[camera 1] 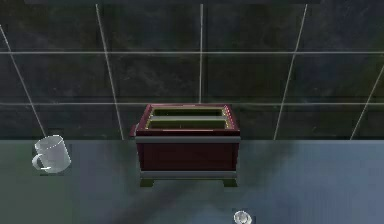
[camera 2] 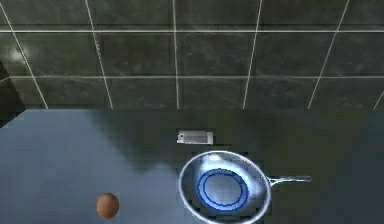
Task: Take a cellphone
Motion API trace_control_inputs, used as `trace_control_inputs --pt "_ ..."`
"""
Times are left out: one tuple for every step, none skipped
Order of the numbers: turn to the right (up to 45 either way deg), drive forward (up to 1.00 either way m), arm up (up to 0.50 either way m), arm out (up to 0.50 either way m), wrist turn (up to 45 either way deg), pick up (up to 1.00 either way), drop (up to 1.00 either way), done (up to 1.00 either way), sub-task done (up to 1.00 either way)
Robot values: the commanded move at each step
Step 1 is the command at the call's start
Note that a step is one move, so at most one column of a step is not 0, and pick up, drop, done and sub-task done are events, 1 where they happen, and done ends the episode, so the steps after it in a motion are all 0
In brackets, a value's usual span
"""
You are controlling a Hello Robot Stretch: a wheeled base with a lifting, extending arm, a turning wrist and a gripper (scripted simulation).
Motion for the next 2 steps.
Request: trace_control_inputs --pt "0.0 0.0 0.5 0.0 0.0 0.0 0.0 0.0 0.0" --pt "0.0 0.0 0.38 0.0 0.0 0.0 0.0 0.0 0.0"
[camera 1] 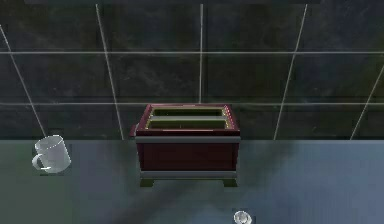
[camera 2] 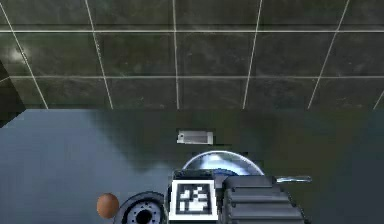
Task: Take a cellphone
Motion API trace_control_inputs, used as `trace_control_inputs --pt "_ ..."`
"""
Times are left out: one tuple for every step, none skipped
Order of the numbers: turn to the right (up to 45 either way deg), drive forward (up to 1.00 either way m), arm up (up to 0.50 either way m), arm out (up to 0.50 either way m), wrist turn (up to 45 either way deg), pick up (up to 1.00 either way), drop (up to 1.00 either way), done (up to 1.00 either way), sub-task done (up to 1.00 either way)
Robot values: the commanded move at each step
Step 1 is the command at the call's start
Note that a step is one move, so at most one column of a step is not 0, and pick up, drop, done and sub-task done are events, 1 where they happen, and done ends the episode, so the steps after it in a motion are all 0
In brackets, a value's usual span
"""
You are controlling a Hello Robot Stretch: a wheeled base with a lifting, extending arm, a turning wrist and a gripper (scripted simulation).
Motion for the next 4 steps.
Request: trace_control_inputs --pt "0.0 0.0 0.0 0.3 0.0 0.0 0.0 0.0 0.0" --pt "0.0 0.0 0.0 0.0 45.0 0.0 0.0 0.0 0.0" --pt "0.0 0.0 0.0 0.0 45.0 0.0 0.0 0.0 0.0" --pt "0.0 0.0 0.0 0.0 45.0 0.0 0.0 0.0 0.0"
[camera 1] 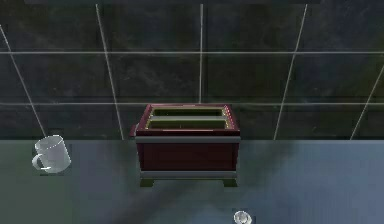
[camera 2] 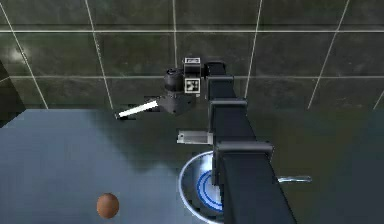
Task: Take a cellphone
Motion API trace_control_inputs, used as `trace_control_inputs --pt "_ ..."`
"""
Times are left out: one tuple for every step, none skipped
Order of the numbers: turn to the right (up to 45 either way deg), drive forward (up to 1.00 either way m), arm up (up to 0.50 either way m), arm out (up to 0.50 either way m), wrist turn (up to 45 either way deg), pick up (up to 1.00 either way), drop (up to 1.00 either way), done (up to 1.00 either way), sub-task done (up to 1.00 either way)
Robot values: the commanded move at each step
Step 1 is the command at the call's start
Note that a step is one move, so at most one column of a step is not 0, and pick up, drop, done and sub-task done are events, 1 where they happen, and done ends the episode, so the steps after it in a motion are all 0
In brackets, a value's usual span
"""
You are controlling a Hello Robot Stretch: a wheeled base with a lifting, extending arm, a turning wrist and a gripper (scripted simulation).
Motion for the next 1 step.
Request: trace_control_inputs --pt "0.0 0.0 0.0 0.0 45.0 0.0 0.0 0.0 0.0"
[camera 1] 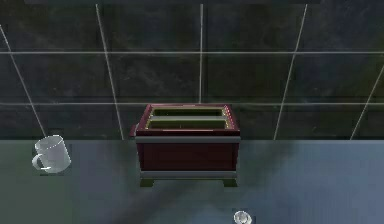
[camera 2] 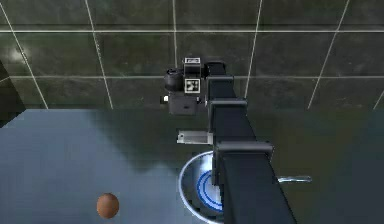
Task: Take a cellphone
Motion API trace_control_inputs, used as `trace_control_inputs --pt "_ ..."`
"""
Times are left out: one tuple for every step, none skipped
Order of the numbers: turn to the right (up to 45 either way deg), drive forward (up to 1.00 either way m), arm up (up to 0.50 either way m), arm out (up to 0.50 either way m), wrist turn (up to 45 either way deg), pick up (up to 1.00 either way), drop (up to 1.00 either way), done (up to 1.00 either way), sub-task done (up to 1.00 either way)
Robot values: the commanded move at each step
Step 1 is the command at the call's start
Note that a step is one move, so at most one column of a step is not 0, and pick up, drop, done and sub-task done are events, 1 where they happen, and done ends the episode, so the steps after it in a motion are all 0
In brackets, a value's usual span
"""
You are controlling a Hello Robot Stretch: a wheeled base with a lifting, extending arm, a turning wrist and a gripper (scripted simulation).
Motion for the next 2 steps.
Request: trace_control_inputs --pt "0.0 0.0 0.0 0.0 9.0 0.0 0.0 0.0 0.0" --pt "0.0 0.0 -0.16 0.0 0.0 0.0 0.0 0.0 0.0"
